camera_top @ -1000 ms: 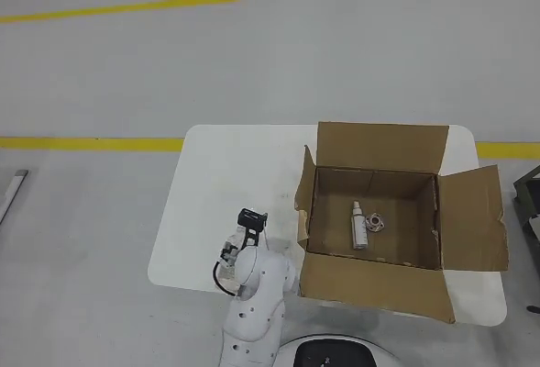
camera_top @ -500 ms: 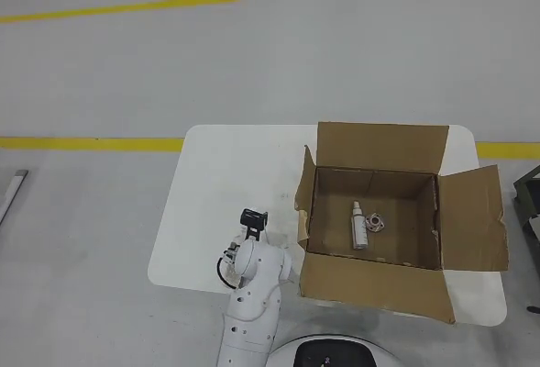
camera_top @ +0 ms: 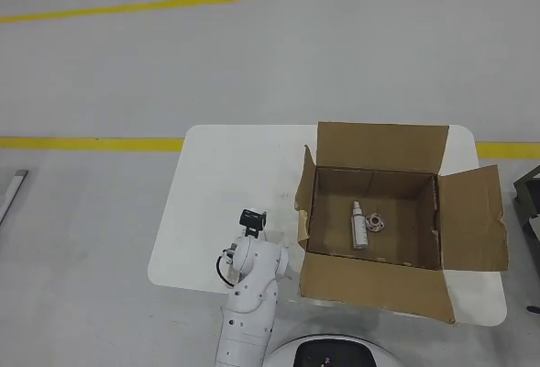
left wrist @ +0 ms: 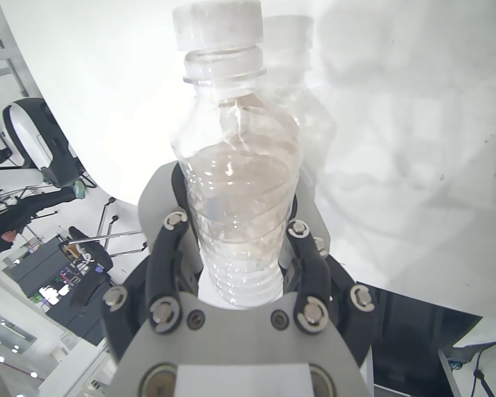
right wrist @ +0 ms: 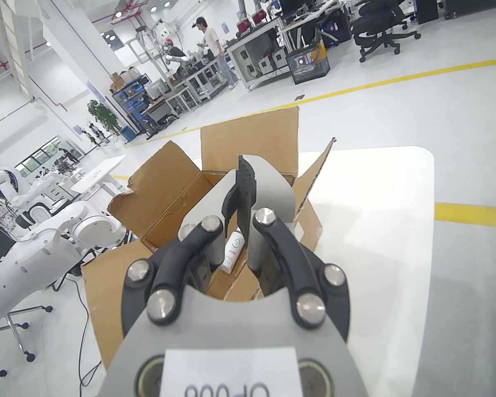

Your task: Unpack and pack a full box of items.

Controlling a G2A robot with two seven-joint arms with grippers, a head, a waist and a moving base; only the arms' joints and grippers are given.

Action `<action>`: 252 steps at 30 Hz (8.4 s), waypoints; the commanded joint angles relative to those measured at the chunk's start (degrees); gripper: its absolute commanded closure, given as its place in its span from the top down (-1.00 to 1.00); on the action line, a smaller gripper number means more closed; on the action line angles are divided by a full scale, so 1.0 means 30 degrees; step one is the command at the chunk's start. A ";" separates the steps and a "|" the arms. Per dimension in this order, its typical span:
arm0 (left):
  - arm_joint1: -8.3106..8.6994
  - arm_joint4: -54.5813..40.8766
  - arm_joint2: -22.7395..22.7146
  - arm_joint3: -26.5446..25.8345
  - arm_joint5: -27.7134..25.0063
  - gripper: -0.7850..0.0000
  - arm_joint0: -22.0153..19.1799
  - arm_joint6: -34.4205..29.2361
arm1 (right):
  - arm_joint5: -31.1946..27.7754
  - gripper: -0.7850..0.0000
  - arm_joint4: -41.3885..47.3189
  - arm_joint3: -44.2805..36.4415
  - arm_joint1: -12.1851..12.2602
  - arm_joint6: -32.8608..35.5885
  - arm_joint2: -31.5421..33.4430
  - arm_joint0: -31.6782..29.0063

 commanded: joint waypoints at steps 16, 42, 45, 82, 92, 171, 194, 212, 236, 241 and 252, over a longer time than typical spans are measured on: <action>0.0048 0.0361 0.0349 -0.2784 -0.0530 1.00 0.0789 -0.0193 | 0.0263 -1.00 -0.0111 -0.0383 -0.0006 0.0245 -0.0072 0.0180; 0.0061 -0.0280 -0.0038 -0.4615 -0.0689 1.00 0.1173 -0.0837 | 1.0629 -1.00 -0.8364 -0.3213 -0.0144 0.6470 -0.8625 0.5442; 0.0061 -0.0280 -0.0038 -0.4615 -0.0689 1.00 0.1173 -0.0837 | 1.0629 -1.00 -0.8364 -0.3213 -0.0144 0.6470 -0.8625 0.5442; 0.0061 -0.0280 -0.0038 -0.4615 -0.0689 1.00 0.1173 -0.0837 | 1.7755 -1.00 -1.2055 0.2218 -0.0896 1.7217 -1.6374 1.5447; 0.0061 -0.0280 -0.0038 -0.4615 -0.0689 1.00 0.1173 -0.0837 | 1.7688 -1.00 -1.2374 0.2274 -0.0885 1.7065 -1.6412 1.5272; 0.0061 -0.0280 -0.0038 -0.4615 -0.0689 1.00 0.1173 -0.0837 | 2.0425 -1.00 -1.2370 0.6030 -0.3294 1.7271 -1.8643 1.8171; 0.0061 -0.0280 -0.0038 -0.4615 -0.0689 1.00 0.1173 -0.0837 | 1.6720 -1.00 -1.1535 -0.1322 -0.2468 1.2337 -1.3528 1.2709; 0.0061 -0.0280 -0.0038 -0.4615 -0.0689 1.00 0.1173 -0.0837 | 1.2561 -1.00 -0.5954 -0.7085 -0.1795 1.4201 -0.0538 0.7240; 0.0061 -0.0280 -0.0038 -0.4615 -0.0689 1.00 0.1173 -0.0837 | 1.0448 -1.00 -0.5062 -0.5864 -0.1623 1.4829 0.2842 0.4572; 0.0061 -0.0280 -0.0038 -0.4615 -0.0689 1.00 0.1173 -0.0837 | 0.9656 -1.00 -0.4895 -0.4827 -0.1610 1.5740 0.4279 0.2856; 0.0061 -0.0280 -0.0038 -0.4615 -0.0689 1.00 0.1173 -0.0837 | 1.0488 -1.00 -0.8771 -0.2881 -0.1818 1.5091 0.0735 0.0677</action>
